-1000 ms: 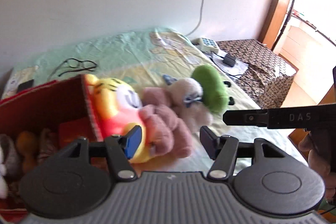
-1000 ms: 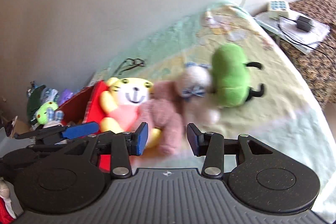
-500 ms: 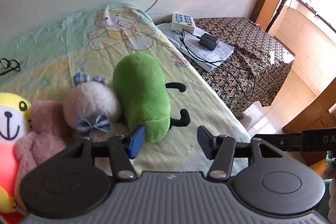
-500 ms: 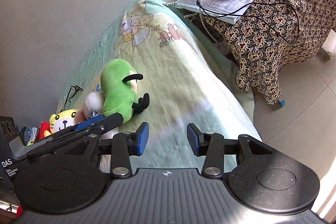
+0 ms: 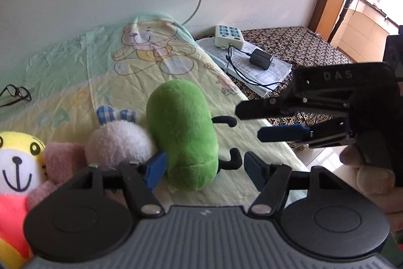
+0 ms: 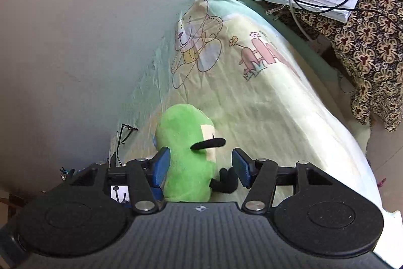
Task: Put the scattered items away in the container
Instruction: 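Grasp the green mushroom plush with the right gripper and lift it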
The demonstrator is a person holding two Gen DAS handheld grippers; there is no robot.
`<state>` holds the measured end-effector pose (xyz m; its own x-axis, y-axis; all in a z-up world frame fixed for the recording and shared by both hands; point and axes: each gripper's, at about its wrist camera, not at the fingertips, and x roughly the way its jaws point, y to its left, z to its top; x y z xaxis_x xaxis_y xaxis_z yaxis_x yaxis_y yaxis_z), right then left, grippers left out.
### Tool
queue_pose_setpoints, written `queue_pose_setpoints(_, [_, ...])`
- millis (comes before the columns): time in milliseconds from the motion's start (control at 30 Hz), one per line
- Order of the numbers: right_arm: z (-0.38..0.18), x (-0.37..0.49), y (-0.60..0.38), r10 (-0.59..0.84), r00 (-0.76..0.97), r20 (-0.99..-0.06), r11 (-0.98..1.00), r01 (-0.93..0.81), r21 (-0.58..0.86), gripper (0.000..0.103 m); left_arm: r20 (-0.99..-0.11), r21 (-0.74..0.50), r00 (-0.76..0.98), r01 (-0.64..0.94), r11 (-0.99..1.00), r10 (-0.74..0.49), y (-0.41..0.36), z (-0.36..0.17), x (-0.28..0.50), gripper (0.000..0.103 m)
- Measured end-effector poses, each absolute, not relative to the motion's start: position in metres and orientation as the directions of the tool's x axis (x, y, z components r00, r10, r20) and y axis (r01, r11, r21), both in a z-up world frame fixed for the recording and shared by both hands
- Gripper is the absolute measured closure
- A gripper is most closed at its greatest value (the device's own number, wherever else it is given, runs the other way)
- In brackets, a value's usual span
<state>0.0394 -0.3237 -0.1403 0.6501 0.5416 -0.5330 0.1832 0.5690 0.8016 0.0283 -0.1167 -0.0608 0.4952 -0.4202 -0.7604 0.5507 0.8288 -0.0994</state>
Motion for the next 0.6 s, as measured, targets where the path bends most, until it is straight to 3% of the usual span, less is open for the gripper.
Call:
queue_pose_setpoints(200, [-0.151,0.068,-0.311,0.569,0.611,-0.551,0.592,0.161,0.789,0.041,-0.783,-0.099,0.475,0.543,0.834,-0.402,-0.125,-0.074,0.040,0.036])
queue_pose_setpoints(367, [-0.161,0.080,-0.306,0.625,0.593,-0.508,0.541,0.141,0.829,0.041,-0.791,-0.080,0.473,0.550,0.831,-0.388,-0.131,-0.081,0.046,0.036])
queue_pose_setpoints(600, [-0.154,0.064,-0.312,0.651,0.573,-0.497,0.523,0.136,0.841,0.048,-0.791,-0.098,0.449,0.578,0.810,-0.416,-0.131,-0.078,0.043,0.039])
